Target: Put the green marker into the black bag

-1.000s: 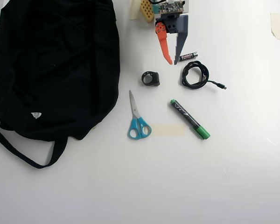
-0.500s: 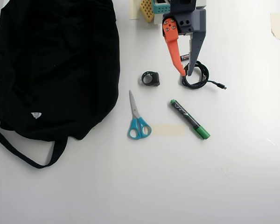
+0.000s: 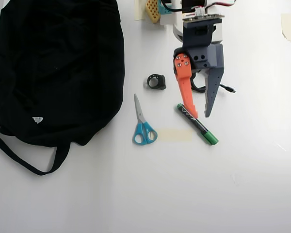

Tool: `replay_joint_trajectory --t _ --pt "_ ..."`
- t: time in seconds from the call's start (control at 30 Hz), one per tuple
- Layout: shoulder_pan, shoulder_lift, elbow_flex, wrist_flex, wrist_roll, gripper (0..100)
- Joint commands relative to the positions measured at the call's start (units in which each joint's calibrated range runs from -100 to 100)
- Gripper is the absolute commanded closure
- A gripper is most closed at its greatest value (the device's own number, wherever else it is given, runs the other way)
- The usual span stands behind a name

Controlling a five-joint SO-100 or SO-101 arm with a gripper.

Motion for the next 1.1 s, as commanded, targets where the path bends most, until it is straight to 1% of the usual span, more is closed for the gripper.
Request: replay_joint_trajectory --t 0.0,0.23,0.97,1.07 --pt "0.34 1.62 -4.31 -3.35 0.35 93" --pt "0.86 8.68 -13.75 -2.92 0.41 93" --pt "1.01 7.93 -12.76 -2.58 0.35 93" --pt "0.56 7.68 -10.69 -2.66 0.3 93"
